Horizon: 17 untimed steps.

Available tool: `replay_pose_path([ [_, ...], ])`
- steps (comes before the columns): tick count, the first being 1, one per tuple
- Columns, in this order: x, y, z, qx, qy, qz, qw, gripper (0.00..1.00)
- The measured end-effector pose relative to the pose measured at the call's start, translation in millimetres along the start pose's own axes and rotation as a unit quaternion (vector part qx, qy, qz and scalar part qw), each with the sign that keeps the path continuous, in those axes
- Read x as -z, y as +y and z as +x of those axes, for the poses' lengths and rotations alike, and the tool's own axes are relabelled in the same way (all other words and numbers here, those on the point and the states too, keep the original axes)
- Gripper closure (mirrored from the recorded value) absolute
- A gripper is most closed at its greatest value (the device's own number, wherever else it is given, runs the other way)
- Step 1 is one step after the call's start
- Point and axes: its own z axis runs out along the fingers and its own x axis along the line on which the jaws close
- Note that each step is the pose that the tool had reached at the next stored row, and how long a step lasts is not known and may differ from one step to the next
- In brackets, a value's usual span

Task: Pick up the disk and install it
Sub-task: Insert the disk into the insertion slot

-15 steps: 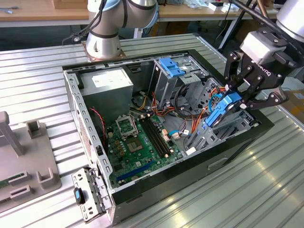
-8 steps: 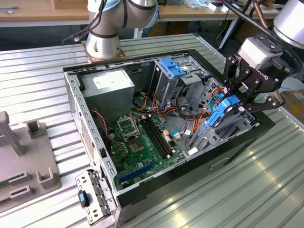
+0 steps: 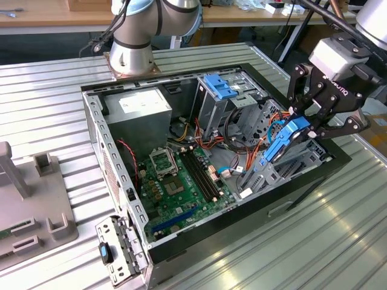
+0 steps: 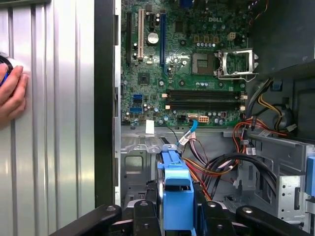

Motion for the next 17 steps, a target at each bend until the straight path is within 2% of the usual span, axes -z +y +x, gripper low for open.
replay_pose_path([
  [10,-0.3,-1.1,0.0,0.0,0.0011,-0.0011,1.0,0.64],
  [12,-0.3,-1.1,0.0,0.0,0.001,-0.0011,1.0,0.62],
  [13,-0.4,-1.1,0.0,0.0,0.0009,-0.0011,1.0,0.56],
  [17,-0.5,-1.1,0.0,0.0,0.0009,-0.0011,1.0,0.56],
])
